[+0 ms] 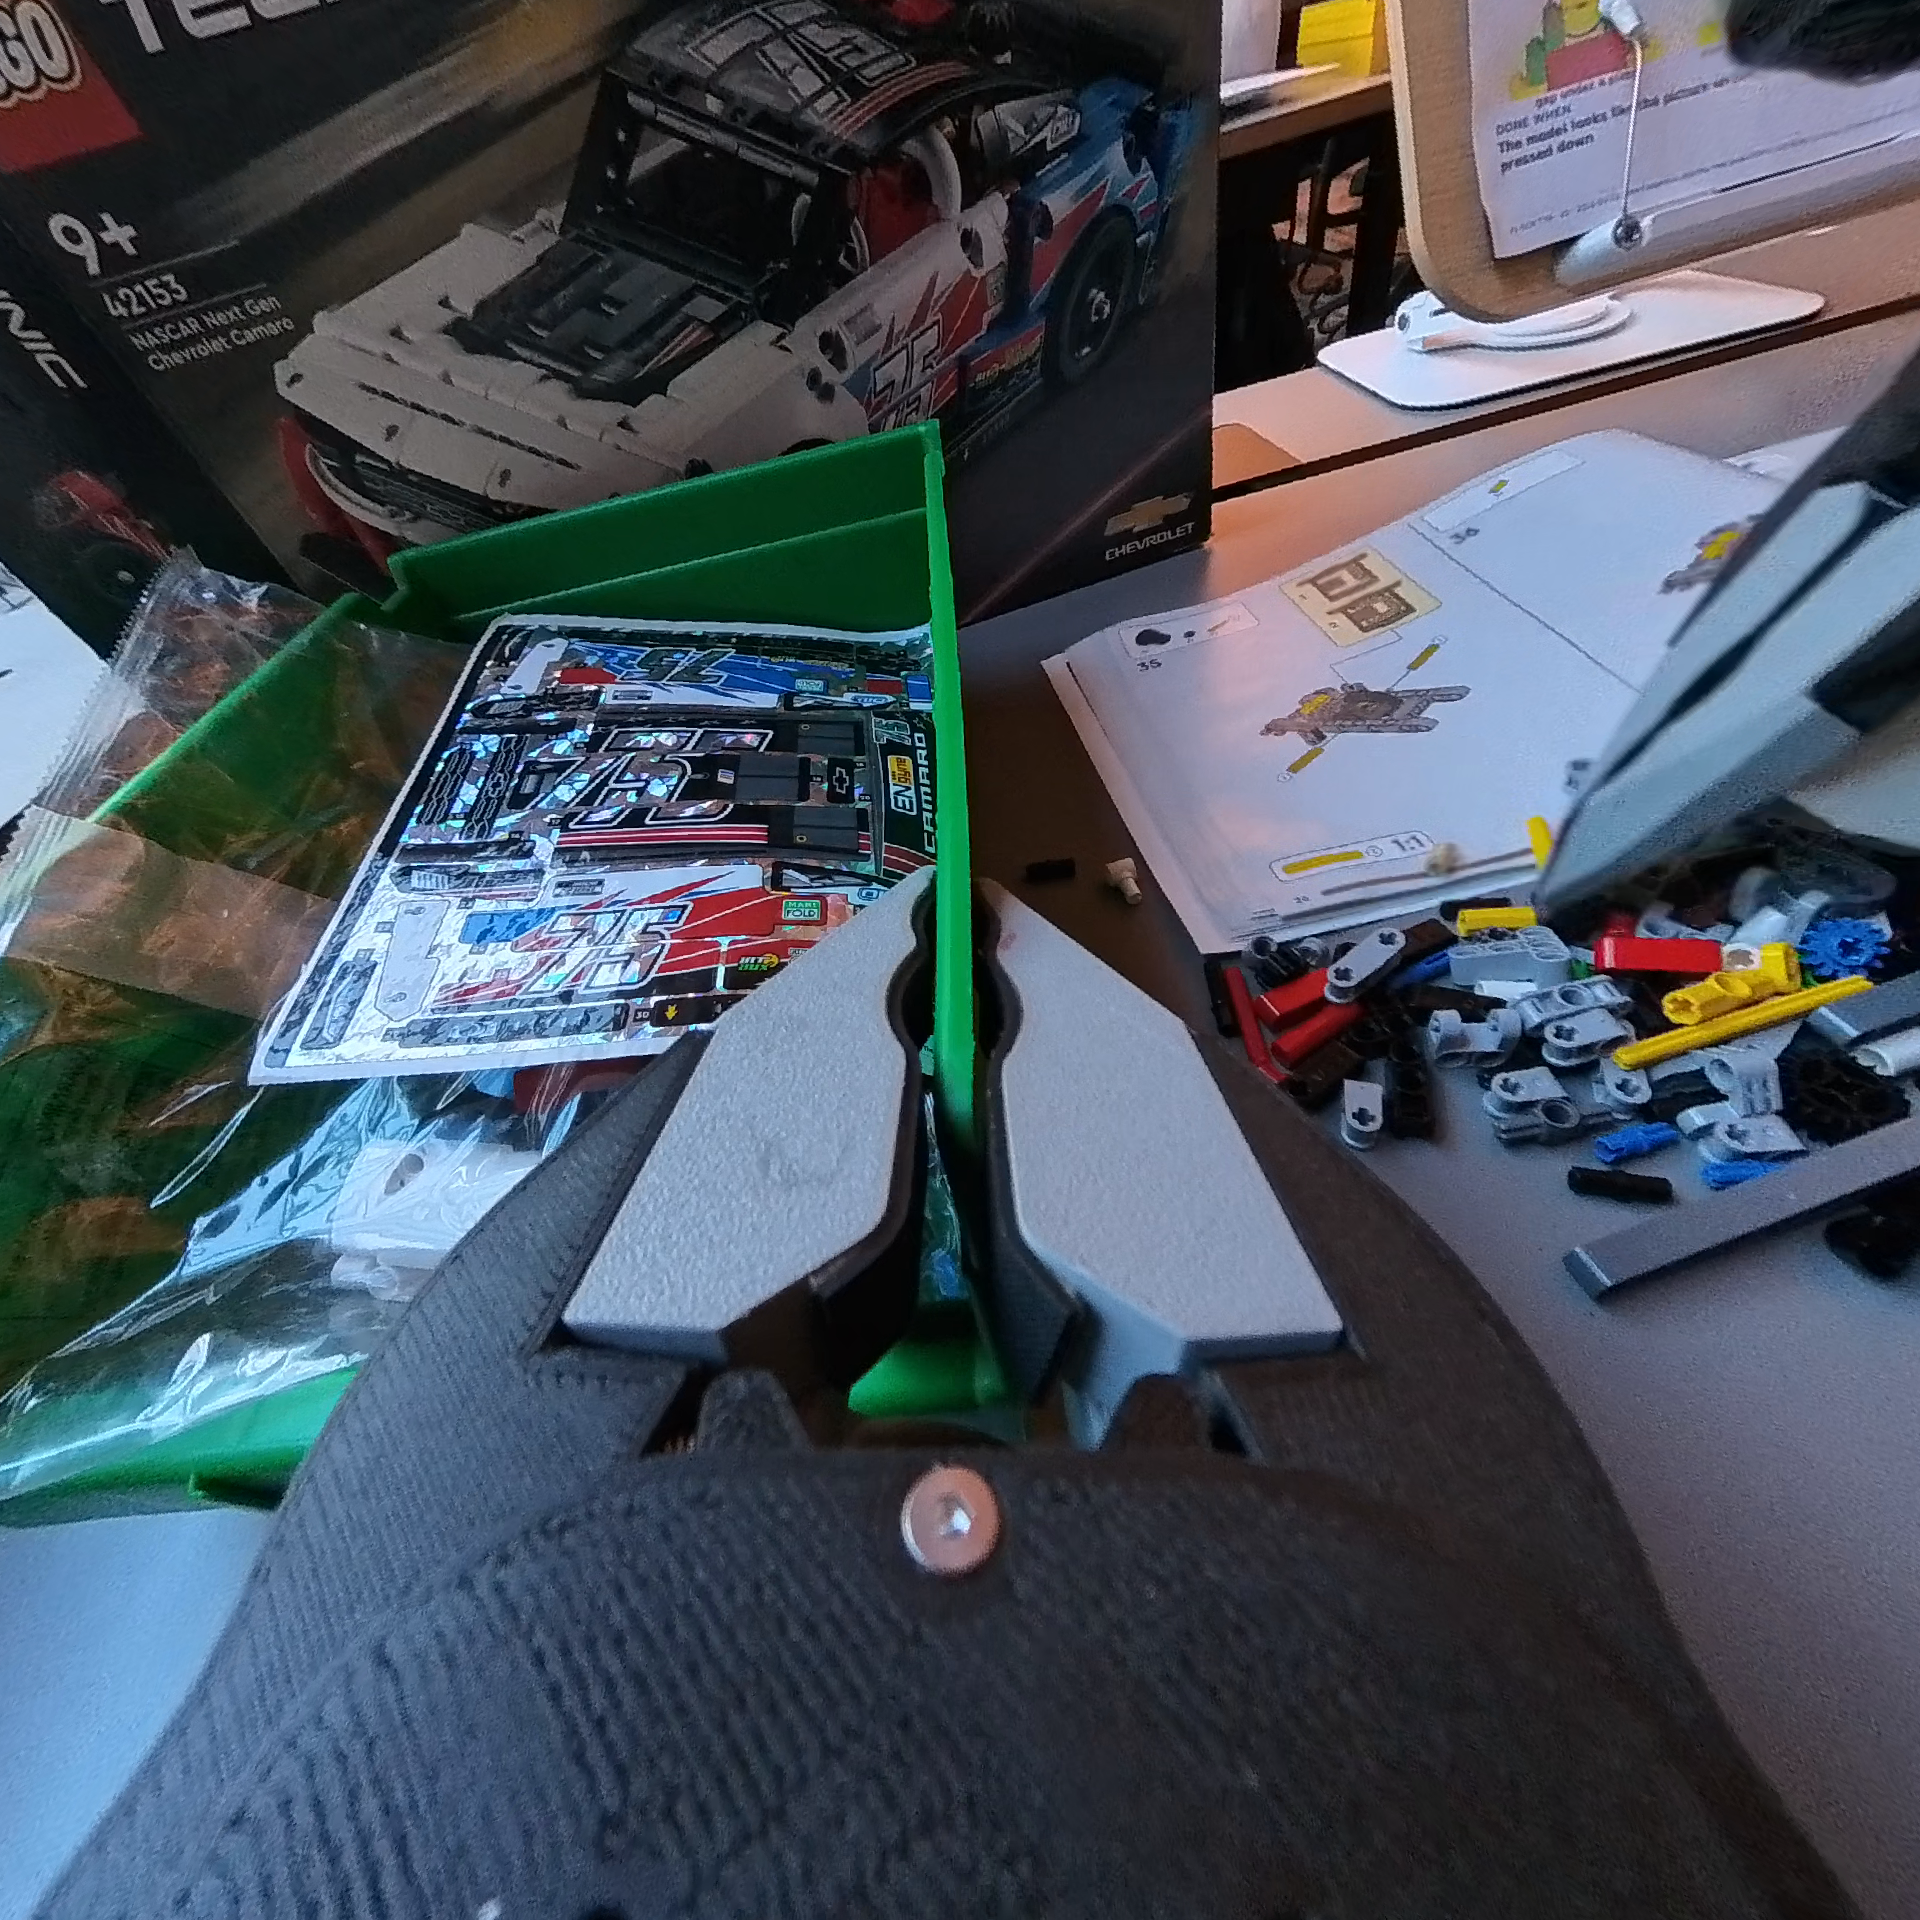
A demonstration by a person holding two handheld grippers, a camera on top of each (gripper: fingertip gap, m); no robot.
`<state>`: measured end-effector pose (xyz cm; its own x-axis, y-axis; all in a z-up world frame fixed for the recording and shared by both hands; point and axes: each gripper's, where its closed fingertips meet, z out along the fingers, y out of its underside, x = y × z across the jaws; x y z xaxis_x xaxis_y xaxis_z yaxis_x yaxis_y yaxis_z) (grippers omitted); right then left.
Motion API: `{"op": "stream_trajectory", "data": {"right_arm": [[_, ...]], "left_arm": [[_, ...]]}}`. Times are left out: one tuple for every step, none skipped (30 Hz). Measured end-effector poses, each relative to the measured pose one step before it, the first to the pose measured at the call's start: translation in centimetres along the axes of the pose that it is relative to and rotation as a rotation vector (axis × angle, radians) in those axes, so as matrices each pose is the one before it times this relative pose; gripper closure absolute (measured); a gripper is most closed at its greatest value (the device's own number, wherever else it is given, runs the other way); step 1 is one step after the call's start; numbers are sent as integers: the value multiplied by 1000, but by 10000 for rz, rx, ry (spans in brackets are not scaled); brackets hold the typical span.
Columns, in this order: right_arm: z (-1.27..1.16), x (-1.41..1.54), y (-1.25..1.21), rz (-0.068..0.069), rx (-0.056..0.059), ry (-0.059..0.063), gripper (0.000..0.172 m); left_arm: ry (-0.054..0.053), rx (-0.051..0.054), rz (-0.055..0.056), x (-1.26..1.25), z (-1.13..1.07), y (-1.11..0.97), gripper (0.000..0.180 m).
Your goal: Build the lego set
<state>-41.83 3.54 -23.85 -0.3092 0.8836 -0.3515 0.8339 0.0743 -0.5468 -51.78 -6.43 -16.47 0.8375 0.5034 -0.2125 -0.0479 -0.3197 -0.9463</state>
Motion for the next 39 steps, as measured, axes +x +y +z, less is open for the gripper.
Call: {"op": "stream_trajectory", "data": {"right_arm": [[-127,-429,233,-266,-116,105,172],[-296,-29,-144,-289,-17,244,172],[-498,359,-614,-194,162,280,172],[-566,670,-897,-13,294,227,172],[-466,834,-979,175,313,119,172],[-212,801,-813,277,221,7,172],[86,670,-596,258,89,-61,172],[397,599,-333,163,-69,-27,172],[612,635,-126,44,-190,107,172],[713,653,-171,-80,-127,218,172],[703,563,-199,-95,-75,218,172],[677,496,-113,27,-95,165,172],[583,411,5,155,-108,68,172],[455,225,56,219,-80,-80,172],[228,-143,-42,180,61,-293,172],[100,-429,127,108,-17,-408,172],[-17,-565,296,51,-106,-408,172],[-72,-1077,612,-37,-276,-600,172],[-79,-1764,791,-133,-295,-841,172],[2,-1945,883,-181,-244,-719,172],[163,-1601,1150,-241,-372,-355,172],[220,-1133,1294,-343,-491,-19,172],[83,-618,986,-419,-381,272,172],[-233,-139,348,-418,-94,463,172],[-605,138,-353,-269,224,393,172],[-865,292,-892,-12,447,168,172],[-932,591,-1149,195,546,106,172],[-825,917,-1105,278,507,180,172],[-634,963,-823,296,349,172,172],[-386,1034,-472,283,180,211,172],[-164,1344,-145,195,72,417,172],[125,1539,154,120,-13,580,172],[433,1248,403,109,-114,445,172],[644,797,502,106,-177,230,172],[712,496,458,101,-185,106,172],[695,194,361,126,-169,-8,172],[543,-317,188,110,-87,-247,172],[325,-740,-103,43,62,-445,172],[227,-845,-37,2,-20,-451,172]], "left_arm": [[2,-7,-6,11,3,7,179],[-3,-7,0,-7,-7,0,179],[-1,-5,0,12,-1,4,179],[4,-2,-6,7,-4,-6,179],[2,2,-3,-6,1,10,179],[0,6,3,-2,4,-9,179],[-1,9,5,6,3,-3,179],[0,9,2,3,-7,-11,179],[3,9,-3,-5,6,1,179],[0,3,1,8,-3,-5,179],[-3,4,9,-1,-1,4,179],[-2,5,10,0,0,3,179],[1,7,4,7,0,-11,179],[0,9,4,3,-5,0,179],[-2,5,8,-5,6,3,179],[2,-2,1,9,-9,-7,179],[5,-9,-2,0,-1,13,179],[4,-12,-7,-9,0,8,179],[1,-14,-5,-2,-1,-2,179],[2,-8,-7,6,-8,2,179],[2,-3,-12,-15,-8,12,179],[7,-2,-14,-4,-1,-3,179],[5,-2,-3,7,-4,-7,179],[2,-1,-1,-5,5,1,179],[-2,1,3,6,-2,7,179],[-2,2,4,2,-4,-4,179],[3,6,-3,-8,2,-5,179],[2,9,-1,9,-5,-1,179],[-4,9,8,0,3,-4,179],[-6,9,13,2,-2,-4,179],[-2,8,10,1,3,-3,179],[-1,3,2,-2,2,-5,179],[0,0,-4,3,0,0,179],[2,1,0,3,1,-2,179],[-1,2,2,-3,2,-3,179],[-4,2,6,1,-1,6,179],[-2,6,5,2,-1,-8,179],[-4,7,5,1,2,-1,179],[-4,6,8,-1,1,0,179]]}}
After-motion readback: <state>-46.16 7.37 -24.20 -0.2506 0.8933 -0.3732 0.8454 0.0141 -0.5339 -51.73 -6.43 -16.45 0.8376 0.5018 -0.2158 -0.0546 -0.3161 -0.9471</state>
